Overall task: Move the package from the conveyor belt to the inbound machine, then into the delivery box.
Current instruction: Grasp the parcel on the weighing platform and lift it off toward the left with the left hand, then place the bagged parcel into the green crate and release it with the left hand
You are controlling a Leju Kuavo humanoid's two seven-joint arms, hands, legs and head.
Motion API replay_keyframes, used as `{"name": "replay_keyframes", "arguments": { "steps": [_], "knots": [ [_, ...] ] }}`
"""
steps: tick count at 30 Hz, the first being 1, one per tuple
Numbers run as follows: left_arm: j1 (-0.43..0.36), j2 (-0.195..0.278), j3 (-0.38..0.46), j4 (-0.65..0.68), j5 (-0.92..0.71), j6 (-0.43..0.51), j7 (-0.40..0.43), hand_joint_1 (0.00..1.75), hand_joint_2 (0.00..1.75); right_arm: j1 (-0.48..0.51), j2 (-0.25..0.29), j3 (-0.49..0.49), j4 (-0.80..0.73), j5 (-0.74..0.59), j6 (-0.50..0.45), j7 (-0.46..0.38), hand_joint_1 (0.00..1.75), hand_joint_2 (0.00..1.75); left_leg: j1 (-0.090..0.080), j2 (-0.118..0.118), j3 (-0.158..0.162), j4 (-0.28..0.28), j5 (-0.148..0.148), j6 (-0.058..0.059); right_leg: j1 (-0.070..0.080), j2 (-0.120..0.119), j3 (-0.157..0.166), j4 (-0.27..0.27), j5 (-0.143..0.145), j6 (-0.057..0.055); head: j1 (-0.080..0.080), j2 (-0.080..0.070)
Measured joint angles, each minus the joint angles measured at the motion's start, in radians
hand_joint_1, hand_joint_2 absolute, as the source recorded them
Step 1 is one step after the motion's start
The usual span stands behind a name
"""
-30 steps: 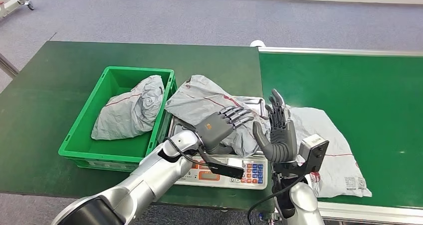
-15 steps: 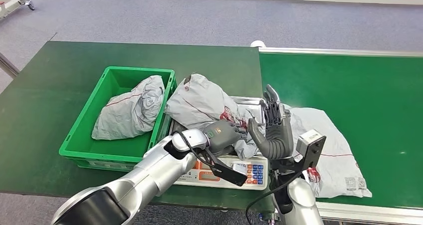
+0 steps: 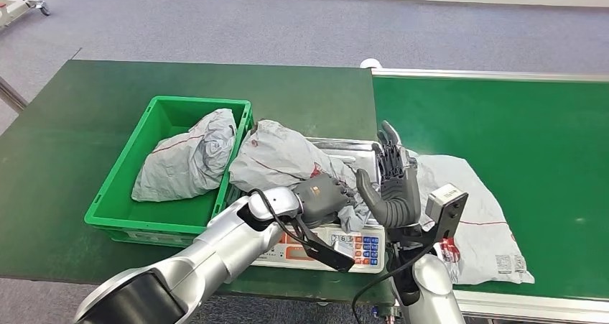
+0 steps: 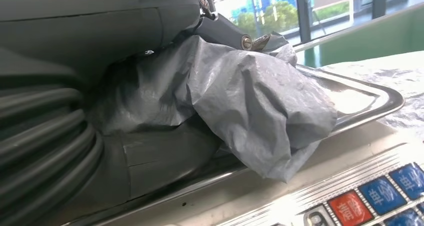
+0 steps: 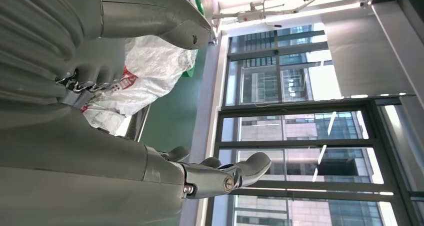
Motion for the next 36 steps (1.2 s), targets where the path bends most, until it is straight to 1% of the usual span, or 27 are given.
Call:
{"name": "replay_keyframes", "arguments": {
  "steps": [3, 7, 10, 14, 17, 19, 22, 25, 28, 30, 32, 36],
  "knots": [
    [-0.002, 0.005, 0.0, -0.008, -0.011, 0.045, 0.011, 1.75, 1.75, 0.003, 0.0, -0.004, 0.002, -0.001, -0.001, 0.0, 0.0, 1.75, 0.0, 0.0, 0.0, 0.0, 0.0, 0.0, 0.0, 0.0, -0.001, 0.0, 0.0, 0.0, 0.0, 0.0],
    [-0.026, 0.023, -0.004, -0.05, -0.06, 0.147, 0.075, 1.75, 1.75, 0.014, 0.0, -0.011, 0.008, -0.001, -0.006, 0.0, 0.0, 1.75, 0.0, 0.0, -0.001, 0.0, 0.0, 0.0, 0.0, 0.0, -0.002, 0.0, 0.0, 0.0, 0.0, 0.0],
    [-0.051, 0.034, -0.008, -0.076, -0.072, 0.158, 0.09, 1.75, 1.75, 0.018, 0.0, -0.013, 0.014, -0.002, -0.007, -0.002, 0.0, 1.75, 0.0, 0.0, -0.001, 0.0, 0.0, 0.0, 0.0, 0.0, -0.002, 0.0, 0.0, 0.0, 0.0, 0.0],
    [-0.054, 0.045, -0.009, -0.103, -0.083, 0.166, 0.1, 1.75, 1.75, 0.022, 0.0, -0.014, 0.017, -0.003, -0.009, -0.004, 0.0, 1.75, 0.0, 0.0, -0.001, 0.0, 0.0, 0.0, 0.0, 0.0, -0.002, 0.0, 0.0, 0.0, 0.0, 0.0],
    [-0.059, 0.068, -0.01, -0.14, -0.123, 0.206, 0.147, 1.75, 1.75, 0.029, 0.0, -0.019, 0.018, -0.004, -0.009, -0.006, 0.0, 1.75, 0.0, 0.0, -0.002, 0.0, 0.0, 0.0, 0.0, 0.0, -0.002, 0.0, 0.0, 0.0, 0.0, 0.0],
    [-0.066, 0.099, -0.01, -0.185, -0.159, 0.228, 0.179, 1.75, 1.75, 0.036, 0.0, -0.025, 0.022, -0.007, -0.008, -0.01, 0.0, 1.75, 0.0, 0.0, -0.002, 0.0, 0.0, 0.0, 0.0, 0.0, -0.002, 0.0, 0.0, 0.0, 0.0, 0.0],
    [-0.07, 0.155, -0.001, -0.267, -0.214, 0.245, 0.205, 1.75, 1.75, 0.044, 0.0, -0.03, 0.028, -0.01, -0.005, -0.014, 0.0, 1.75, 0.0, 0.001, -0.001, 0.0, 0.0, -0.001, 0.0, 0.0, -0.002, 0.001, 0.0, 0.0, 0.0, 0.0],
    [-0.068, 0.205, 0.021, -0.345, -0.256, 0.245, 0.224, 1.75, 1.75, 0.045, 0.0, -0.03, 0.033, -0.012, 0.0, -0.015, 0.0, 1.75, 0.0, 0.001, -0.002, 0.0, 0.001, -0.001, 0.001, 0.001, -0.002, 0.001, 0.0, 0.0, 0.0, 0.0],
    [-0.059, 0.251, 0.053, -0.404, -0.272, 0.233, 0.262, 1.75, 1.75, 0.045, 0.0, -0.031, 0.035, -0.014, 0.002, -0.015, 0.0, 1.75, 0.0, 0.001, -0.002, 0.0, 0.001, -0.001, 0.001, 0.001, -0.002, 0.001, 0.0, 0.0, 0.0, 0.0],
    [-0.044, 0.285, 0.085, -0.426, -0.272, 0.231, 0.289, 1.75, 1.75, 0.049, 0.0, -0.034, 0.034, -0.015, 0.003, -0.016, 0.0, 1.75, 0.0, 0.001, -0.002, 0.0, 0.001, -0.001, 0.001, 0.001, -0.002, 0.001, 0.0, 0.0, 0.0, 0.0],
    [-0.02, 0.324, 0.128, -0.435, -0.263, 0.251, 0.307, 1.75, 1.75, 0.06, 0.0, -0.041, 0.032, -0.017, 0.002, -0.017, 0.0, 1.75, 0.0, 0.003, -0.001, 0.0, 0.001, -0.001, 0.001, 0.002, -0.003, 0.001, 0.0, 0.0, 0.0, 0.0],
    [0.046, 0.399, 0.254, -0.437, -0.233, 0.308, 0.326, 1.75, 1.75, 0.099, -0.001, -0.062, 0.008, -0.012, -0.002, -0.014, 0.0, 1.75, 0.001, 0.005, -0.001, -0.001, 0.001, -0.002, 0.001, 0.004, -0.004, 0.001, 0.0, -0.001, 0.0, 0.0]
  ]
}}
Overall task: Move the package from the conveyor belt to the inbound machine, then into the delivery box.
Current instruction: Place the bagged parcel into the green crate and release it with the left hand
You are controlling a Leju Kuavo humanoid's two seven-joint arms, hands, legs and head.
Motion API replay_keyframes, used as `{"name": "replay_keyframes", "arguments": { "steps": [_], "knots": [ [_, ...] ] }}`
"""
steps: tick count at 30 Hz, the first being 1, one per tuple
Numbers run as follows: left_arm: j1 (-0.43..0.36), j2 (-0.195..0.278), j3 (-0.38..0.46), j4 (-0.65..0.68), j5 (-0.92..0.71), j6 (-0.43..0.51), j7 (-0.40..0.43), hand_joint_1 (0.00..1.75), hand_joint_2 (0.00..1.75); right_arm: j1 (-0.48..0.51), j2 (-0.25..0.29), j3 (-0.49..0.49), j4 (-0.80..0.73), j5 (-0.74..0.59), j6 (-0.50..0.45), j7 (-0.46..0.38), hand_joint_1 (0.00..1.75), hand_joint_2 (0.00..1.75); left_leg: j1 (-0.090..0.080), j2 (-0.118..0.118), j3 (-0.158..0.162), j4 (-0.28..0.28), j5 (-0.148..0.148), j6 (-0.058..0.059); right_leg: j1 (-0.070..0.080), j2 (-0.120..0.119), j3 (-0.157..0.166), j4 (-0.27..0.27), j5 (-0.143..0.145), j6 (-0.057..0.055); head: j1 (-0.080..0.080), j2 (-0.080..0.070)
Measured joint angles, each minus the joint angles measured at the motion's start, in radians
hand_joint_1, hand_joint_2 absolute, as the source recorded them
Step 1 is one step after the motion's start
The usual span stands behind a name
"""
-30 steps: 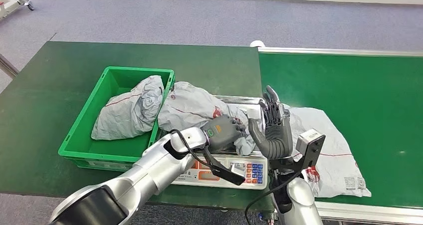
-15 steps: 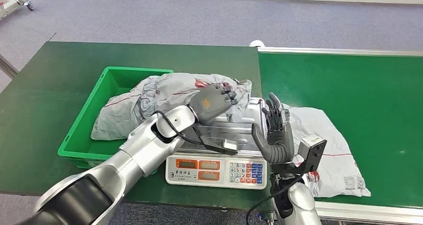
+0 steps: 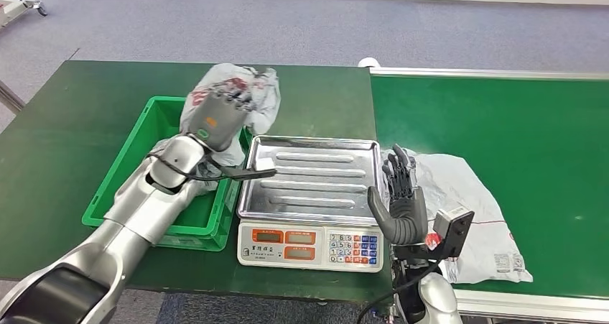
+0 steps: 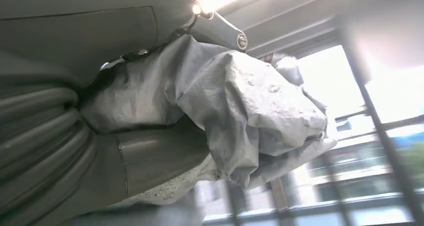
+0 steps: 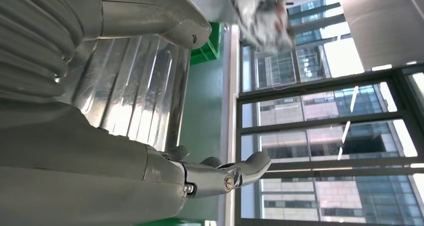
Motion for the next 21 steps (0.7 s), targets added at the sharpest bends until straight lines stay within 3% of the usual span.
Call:
{"name": "replay_keyframes", "arguments": {
  "steps": [5, 10, 21],
  "knots": [
    [0.12, 0.052, 0.187, -0.033, -0.041, 0.029, 0.05, 1.75, 1.75, 0.052, -0.001, -0.023, -0.035, 0.015, 0.008, 0.007, 0.0, 1.75, 0.0, 0.0, 0.0, -0.001, 0.0, 0.0, 0.0, 0.001, 0.0, 0.0, -0.001, -0.001, 0.0, 0.0],
    [0.226, 0.066, 0.323, -0.087, -0.083, 0.019, 0.086, 1.75, 1.75, 0.06, -0.001, -0.028, -0.043, 0.027, 0.019, 0.015, 0.0, 1.75, 0.0, 0.0, -0.001, 0.0, 0.0, 0.0, 0.0, 0.001, -0.001, 0.0, -0.001, -0.001, 0.0, 0.0],
    [0.298, 0.095, 0.431, -0.118, -0.092, -0.015, 0.134, 1.75, 1.75, 0.069, -0.001, -0.041, -0.06, 0.041, 0.017, 0.022, 0.0, 1.75, 0.0, 0.0, -0.001, 0.0, 0.0, 0.0, 0.0, 0.0, -0.001, 0.0, 0.0, -0.002, 0.0, 0.0]
  ]
}}
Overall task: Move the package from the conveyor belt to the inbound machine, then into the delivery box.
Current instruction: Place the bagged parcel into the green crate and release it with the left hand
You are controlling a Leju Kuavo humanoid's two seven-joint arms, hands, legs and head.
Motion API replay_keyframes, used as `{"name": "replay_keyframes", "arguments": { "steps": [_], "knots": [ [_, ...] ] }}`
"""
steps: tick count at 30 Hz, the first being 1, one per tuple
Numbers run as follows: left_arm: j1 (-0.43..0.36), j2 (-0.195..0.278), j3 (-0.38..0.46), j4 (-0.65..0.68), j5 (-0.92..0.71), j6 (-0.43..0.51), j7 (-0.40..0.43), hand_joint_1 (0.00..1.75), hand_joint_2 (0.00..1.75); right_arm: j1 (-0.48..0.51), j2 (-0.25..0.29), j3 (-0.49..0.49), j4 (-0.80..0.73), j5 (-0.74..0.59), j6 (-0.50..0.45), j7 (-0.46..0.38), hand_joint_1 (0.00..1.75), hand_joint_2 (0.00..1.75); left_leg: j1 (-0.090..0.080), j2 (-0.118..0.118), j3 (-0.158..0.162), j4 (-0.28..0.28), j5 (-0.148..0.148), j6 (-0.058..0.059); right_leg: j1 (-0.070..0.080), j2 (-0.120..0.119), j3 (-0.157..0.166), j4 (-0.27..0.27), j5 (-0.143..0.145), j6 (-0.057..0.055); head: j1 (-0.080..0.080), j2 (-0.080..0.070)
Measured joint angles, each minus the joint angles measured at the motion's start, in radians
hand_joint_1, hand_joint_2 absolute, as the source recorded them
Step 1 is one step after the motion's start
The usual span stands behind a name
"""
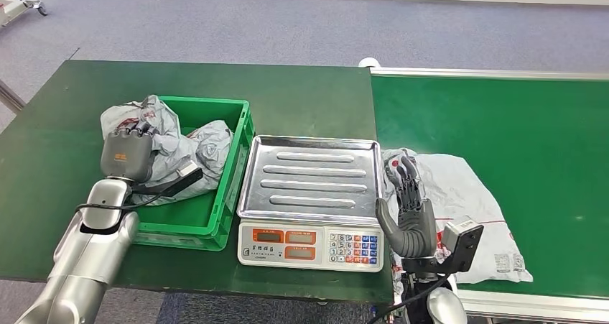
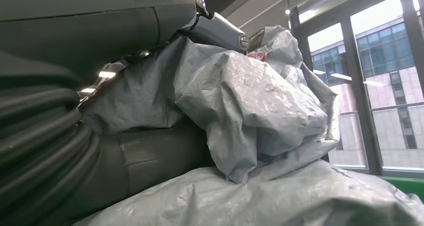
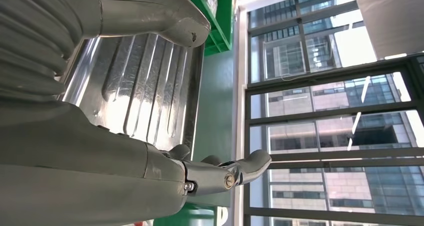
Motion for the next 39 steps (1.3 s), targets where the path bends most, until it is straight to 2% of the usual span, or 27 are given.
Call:
{"name": "replay_keyframes", "arguments": {
  "steps": [6, 12, 18, 22, 28, 36, 39],
  "knots": [
    [0.03, 0.015, 0.006, -0.012, 0.001, -0.072, 0.004, 1.75, 1.75, -0.001, 0.0, -0.001, -0.001, 0.012, 0.0, 0.007, 0.0, 1.75, 0.0, 0.0, 0.0, 0.0, 0.0, 0.0, 0.0, 0.0, 0.0, 0.0, 0.0, 0.0, 0.0, 0.0],
    [0.105, 0.022, 0.03, -0.082, 0.011, -0.169, -0.076, 1.75, 1.75, -0.001, 0.0, -0.002, -0.001, 0.025, 0.002, 0.017, 0.0, 1.75, 0.0, 0.0, 0.001, 0.0, -0.001, -0.001, 0.0, 0.001, 0.0, 0.0, 0.0, 0.0, 0.0, 0.0],
    [0.182, 0.05, 0.039, -0.201, 0.005, -0.329, -0.056, 1.75, 1.75, -0.001, 0.002, -0.004, -0.001, 0.026, 0.008, 0.017, 0.0, 1.75, 0.001, 0.003, 0.001, 0.0, -0.002, -0.002, 0.0, 0.004, 0.0, 0.0, 0.0, -0.001, 0.0, 0.0],
    [0.227, 0.071, 0.059, -0.264, 0.069, -0.374, -0.114, 0.0, 1.75, -0.001, 0.002, -0.006, -0.001, 0.026, 0.01, 0.017, 0.0, 1.75, 0.002, 0.005, 0.002, -0.001, -0.002, -0.003, 0.0, 0.005, 0.0, 0.0, 0.0, -0.003, 0.0, 0.0],
    [0.277, 0.078, 0.077, -0.337, 0.273, -0.384, -0.178, 0.0, 1.75, 0.002, 0.003, -0.009, -0.002, 0.025, 0.011, 0.016, 0.0, 1.75, 0.003, 0.002, 0.002, -0.001, -0.002, -0.004, 0.001, 0.002, 0.0, 0.0, -0.001, -0.005, 0.0, 0.0],
    [0.3, 0.079, 0.084, -0.378, 0.301, -0.386, -0.183, 0.0, 1.75, 0.006, 0.004, -0.009, -0.006, 0.025, 0.012, 0.016, 0.0, 1.75, 0.003, 0.002, 0.001, -0.001, -0.001, -0.004, 0.002, 0.0, 0.0, 0.0, -0.001, -0.004, 0.0, 0.0],
    [0.309, 0.076, 0.085, -0.402, 0.373, -0.377, -0.199, 0.0, 1.75, 0.006, 0.004, -0.009, -0.006, 0.025, 0.014, 0.016, 0.0, 1.75, 0.003, 0.002, 0.001, 0.0, -0.001, -0.004, 0.002, 0.001, 0.0, 0.0, -0.001, -0.004, 0.0, 0.0]
  ]
}}
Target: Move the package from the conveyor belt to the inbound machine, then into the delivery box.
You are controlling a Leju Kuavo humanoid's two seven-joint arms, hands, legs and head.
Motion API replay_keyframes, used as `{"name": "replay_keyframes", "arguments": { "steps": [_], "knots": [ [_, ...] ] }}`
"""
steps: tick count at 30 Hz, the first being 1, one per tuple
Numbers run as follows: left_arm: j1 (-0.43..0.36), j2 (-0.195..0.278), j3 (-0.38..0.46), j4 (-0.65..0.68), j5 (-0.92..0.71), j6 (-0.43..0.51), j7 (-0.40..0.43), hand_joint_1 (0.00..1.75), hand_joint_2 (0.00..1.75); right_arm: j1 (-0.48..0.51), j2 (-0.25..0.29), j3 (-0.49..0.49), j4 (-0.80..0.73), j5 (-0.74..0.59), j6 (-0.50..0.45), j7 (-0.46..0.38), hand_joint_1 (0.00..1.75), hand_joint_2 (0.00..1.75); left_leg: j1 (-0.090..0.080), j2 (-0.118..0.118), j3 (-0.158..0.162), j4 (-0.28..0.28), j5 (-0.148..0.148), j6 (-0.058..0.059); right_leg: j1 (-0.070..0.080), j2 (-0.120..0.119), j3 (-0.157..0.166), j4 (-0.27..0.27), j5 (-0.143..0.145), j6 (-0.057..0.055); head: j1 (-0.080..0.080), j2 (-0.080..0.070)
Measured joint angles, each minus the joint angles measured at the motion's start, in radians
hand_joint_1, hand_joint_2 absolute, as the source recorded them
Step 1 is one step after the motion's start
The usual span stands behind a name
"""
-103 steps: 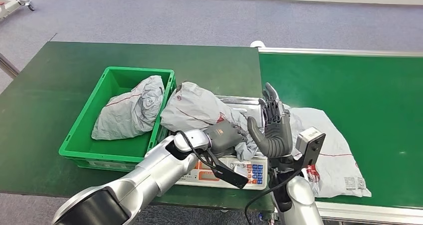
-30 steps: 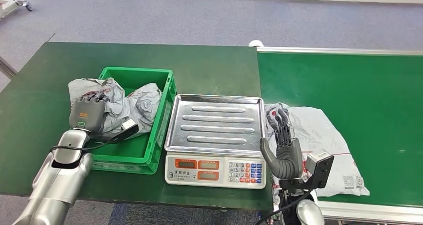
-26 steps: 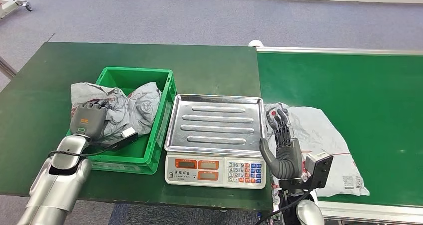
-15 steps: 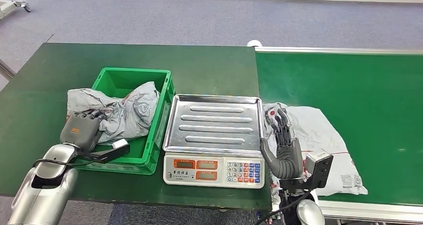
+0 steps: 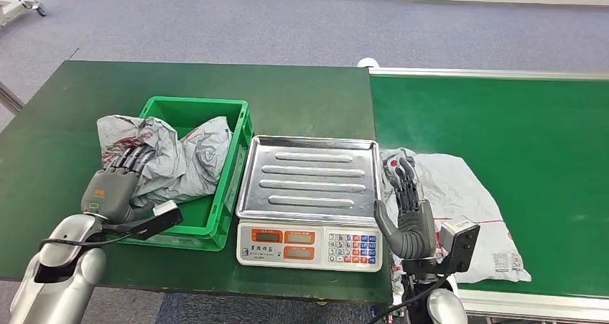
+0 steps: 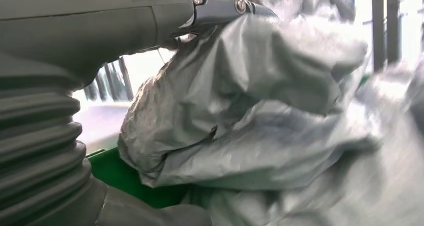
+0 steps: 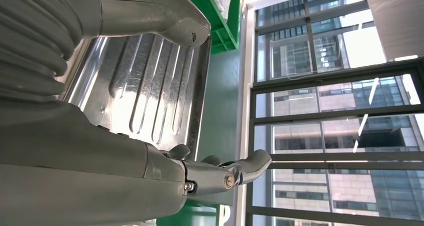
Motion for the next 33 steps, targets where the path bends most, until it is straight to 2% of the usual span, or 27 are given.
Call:
{"name": "replay_keyframes", "arguments": {
  "steps": [6, 12, 15, 20, 24, 28, 33],
  "knots": [
    [0.027, -0.058, -0.003, -0.115, 0.304, -0.03, -0.049, 0.0, 1.75, -0.002, 0.0, 0.0, 0.0, -0.012, 0.0, -0.003, 0.0, 1.75, -0.001, -0.001, -0.001, 0.0, 0.0, 0.0, 0.0, -0.001, 0.0, 0.0, 0.0, 0.0, 0.0, 0.0],
    [0.048, -0.164, -0.024, -0.208, 0.716, -0.161, -0.115, 0.0, 1.75, -0.007, 0.0, 0.002, 0.001, -0.01, -0.033, -0.003, 0.0, 1.75, -0.001, -0.001, -0.001, 0.0, -0.001, 0.001, 0.0, -0.001, 0.0, 0.0, 0.0, 0.0, 0.0, 0.0],
    [0.048, -0.223, -0.06, -0.221, 0.864, -0.22, -0.144, 0.0, 1.75, -0.028, 0.0, 0.008, 0.009, -0.009, -0.052, 0.007, 0.0, 1.75, -0.001, -0.002, -0.001, 0.0, 0.0, 0.001, -0.001, -0.001, 0.0, 0.0, 0.0, 0.0, 0.0, 0.0],
    [0.044, -0.255, -0.082, -0.221, 0.928, -0.234, -0.157, 0.0, 1.75, -0.044, 0.0, 0.012, 0.018, -0.009, -0.06, 0.014, 0.0, 1.75, -0.001, -0.002, -0.001, 0.0, 0.0, 0.001, -0.002, -0.001, 0.0, 0.0, 0.0, 0.001, 0.0, 0.0],
    [0.014, -0.366, -0.195, -0.212, 1.036, -0.213, -0.192, 0.0, 1.75, -0.12, 0.0, 0.046, 0.081, -0.012, -0.071, 0.031, 0.0, 1.75, -0.001, -0.002, -0.001, 0.001, 0.0, 0.001, -0.002, -0.001, 0.0, 0.0, 0.001, 0.001, 0.0, 0.0],
    [-0.003, -0.429, -0.239, -0.19, 1.053, -0.191, -0.199, 0.0, 1.75, -0.171, 0.007, 0.073, 0.151, -0.029, -0.068, 0.029, 0.0, 1.75, -0.001, -0.002, -0.001, 0.001, 0.0, 0.001, -0.002, -0.002, 0.0, 0.0, 0.001, 0.001, 0.0, 0.0],
    [-0.068, -0.495, -0.253, -0.059, 1.098, -0.149, -0.188, 0.0, 1.75, -0.226, 0.02, 0.103, 0.245, -0.057, -0.07, 0.018, 0.0, 1.75, -0.001, -0.002, -0.001, 0.001, 0.0, 0.001, -0.002, -0.002, 0.0, 0.0, 0.001, 0.001, 0.0, 0.0]
  ]
}}
